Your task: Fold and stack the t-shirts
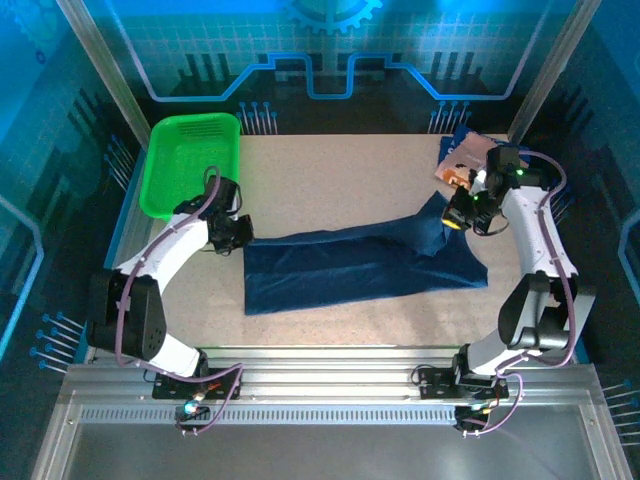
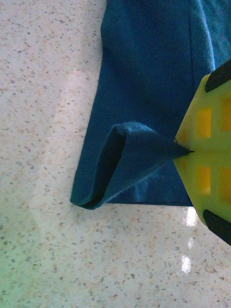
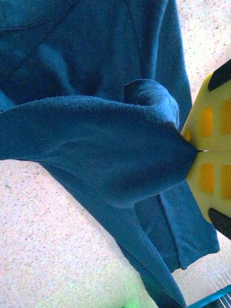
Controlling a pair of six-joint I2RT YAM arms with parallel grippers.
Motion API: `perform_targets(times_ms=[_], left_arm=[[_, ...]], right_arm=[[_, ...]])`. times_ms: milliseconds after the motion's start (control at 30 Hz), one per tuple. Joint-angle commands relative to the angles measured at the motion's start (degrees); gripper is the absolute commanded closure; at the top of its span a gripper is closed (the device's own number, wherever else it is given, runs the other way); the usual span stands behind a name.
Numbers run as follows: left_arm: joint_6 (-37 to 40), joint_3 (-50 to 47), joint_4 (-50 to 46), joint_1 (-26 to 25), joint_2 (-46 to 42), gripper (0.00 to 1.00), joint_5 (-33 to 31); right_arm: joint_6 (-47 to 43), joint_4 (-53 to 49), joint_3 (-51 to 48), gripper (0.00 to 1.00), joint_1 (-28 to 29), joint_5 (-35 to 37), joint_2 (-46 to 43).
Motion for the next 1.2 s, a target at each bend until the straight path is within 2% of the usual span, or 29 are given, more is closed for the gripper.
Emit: perform_targets(times_ms=[0, 233, 433, 533, 700, 833, 867, 933, 1000, 1100, 1167], left_arm=[[-2.2, -3.1, -1.8, 0.7, -2.3, 1.00, 1.8], [-5.8, -8.7, 0.5, -0.3, -2.4, 1.00, 3.4], [-8.6, -11.1, 2.5, -2.7, 3.1, 1.00, 2.7], [-10.0, -12.3, 4.1, -3.4, 4.3, 0.84, 2.7], [-10.8, -12.5, 3.9, -4.0, 3.8, 0.72, 1.8], [-11.6, -12.5, 2.9, -4.3, 2.3, 0.48, 0.4], [-11.9, -12.3, 2.7, -4.4, 1.7, 0.45, 0.2], [-12.6, -11.4, 1.9, -5.3, 0.2, 0.42, -0.6], [-13.1, -9.8, 1.3, -7.1, -1.5, 0.38, -1.4], [-13.7, -7.0, 1.1, -10.6, -3.3, 0.36, -2.0], [-13.9, -5.2, 1.3, -13.0, -3.9, 0.35, -2.1]], right_arm=[[0.7, -3.0, -2.8, 1.00, -1.7, -1.8, -2.8], [0.6, -2.5, -7.8, 1.00, -3.0, -2.9, -5.0], [0.5, 0.3, -12.3, 1.00, -4.1, -3.6, -4.3], [-0.1, 2.6, -14.7, 1.00, -4.9, -2.8, -2.7], [-0.5, 6.6, -17.1, 1.00, -7.2, -0.2, 0.9], [-0.9, 10.0, -17.7, 0.99, -9.1, 1.9, 4.6], [-1.0, 10.4, -17.4, 0.99, -9.6, 2.4, 5.7], [-1.0, 11.4, -16.6, 0.93, -10.5, 3.6, 8.0], [-1.2, 13.2, -15.6, 0.73, -11.1, 4.4, 10.2], [-2.3, 16.6, -13.9, 0.56, -11.2, 3.9, 11.8], [-2.5, 15.9, -12.5, 0.48, -11.1, 6.3, 11.4]])
